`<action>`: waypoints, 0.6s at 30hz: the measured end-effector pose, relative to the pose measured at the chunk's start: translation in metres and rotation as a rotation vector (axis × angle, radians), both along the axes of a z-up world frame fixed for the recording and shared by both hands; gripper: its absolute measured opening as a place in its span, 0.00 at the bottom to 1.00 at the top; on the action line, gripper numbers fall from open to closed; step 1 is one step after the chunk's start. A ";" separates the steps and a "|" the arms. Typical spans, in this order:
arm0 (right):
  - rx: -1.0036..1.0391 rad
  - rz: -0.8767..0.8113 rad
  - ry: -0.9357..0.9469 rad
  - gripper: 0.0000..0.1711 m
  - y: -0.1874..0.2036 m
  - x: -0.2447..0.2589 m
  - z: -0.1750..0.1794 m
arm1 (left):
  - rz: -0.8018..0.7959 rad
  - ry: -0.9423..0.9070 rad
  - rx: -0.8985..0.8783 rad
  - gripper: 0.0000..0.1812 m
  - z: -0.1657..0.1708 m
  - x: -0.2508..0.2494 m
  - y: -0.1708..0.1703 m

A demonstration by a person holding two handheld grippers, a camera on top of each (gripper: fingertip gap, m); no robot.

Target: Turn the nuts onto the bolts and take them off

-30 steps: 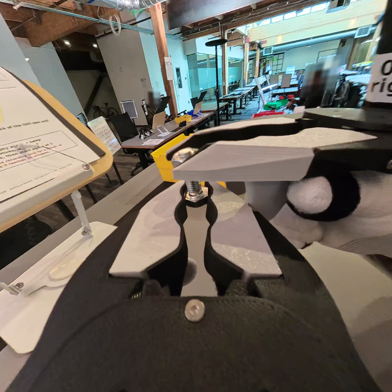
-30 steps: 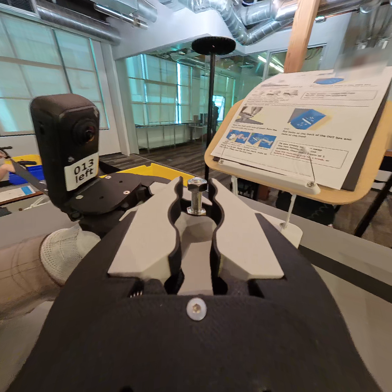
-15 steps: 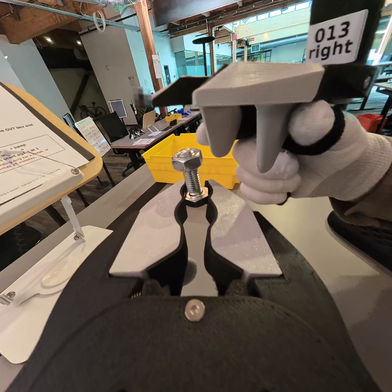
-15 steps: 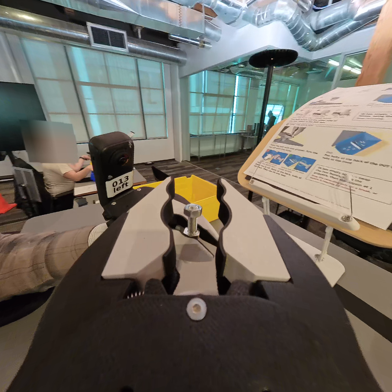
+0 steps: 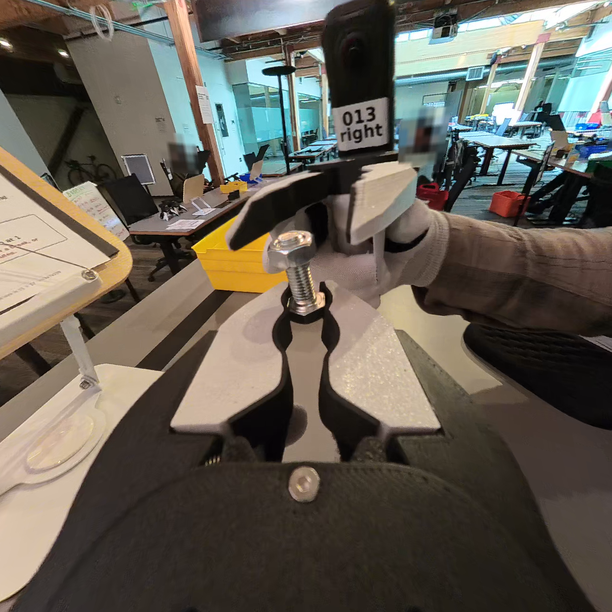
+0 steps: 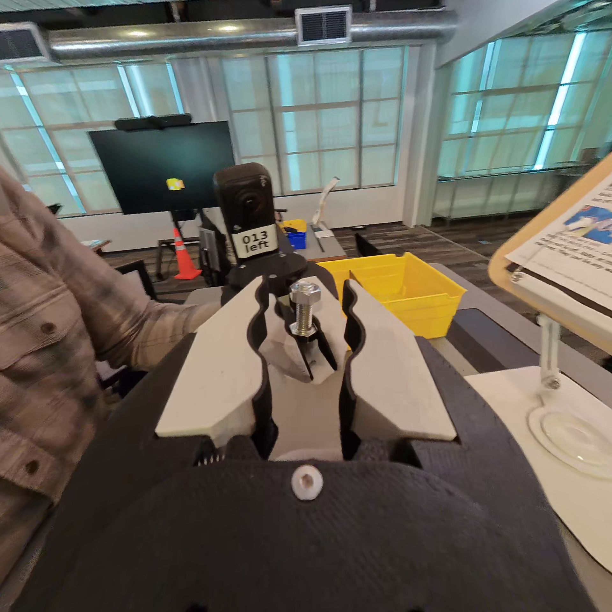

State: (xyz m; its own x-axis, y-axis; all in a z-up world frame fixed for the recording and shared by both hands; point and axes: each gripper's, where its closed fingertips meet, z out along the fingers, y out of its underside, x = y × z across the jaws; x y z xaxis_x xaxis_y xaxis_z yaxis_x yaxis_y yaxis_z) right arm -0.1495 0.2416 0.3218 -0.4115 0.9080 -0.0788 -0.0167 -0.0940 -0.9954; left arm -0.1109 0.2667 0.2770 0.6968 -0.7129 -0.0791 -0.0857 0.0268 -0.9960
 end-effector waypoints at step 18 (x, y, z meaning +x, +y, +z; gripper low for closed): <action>-0.002 0.114 -0.028 0.09 0.001 -0.006 -0.016 | 0.064 0.050 0.006 0.08 -0.009 -0.005 0.009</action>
State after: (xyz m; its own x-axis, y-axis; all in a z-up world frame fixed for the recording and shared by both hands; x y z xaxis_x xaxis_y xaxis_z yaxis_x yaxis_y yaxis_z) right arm -0.1553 0.2424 0.3057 -0.5097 0.8552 -0.0938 0.0217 -0.0961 -0.9951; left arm -0.1163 0.2756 0.2676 0.7362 -0.6661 -0.1195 -0.1375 0.0256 -0.9902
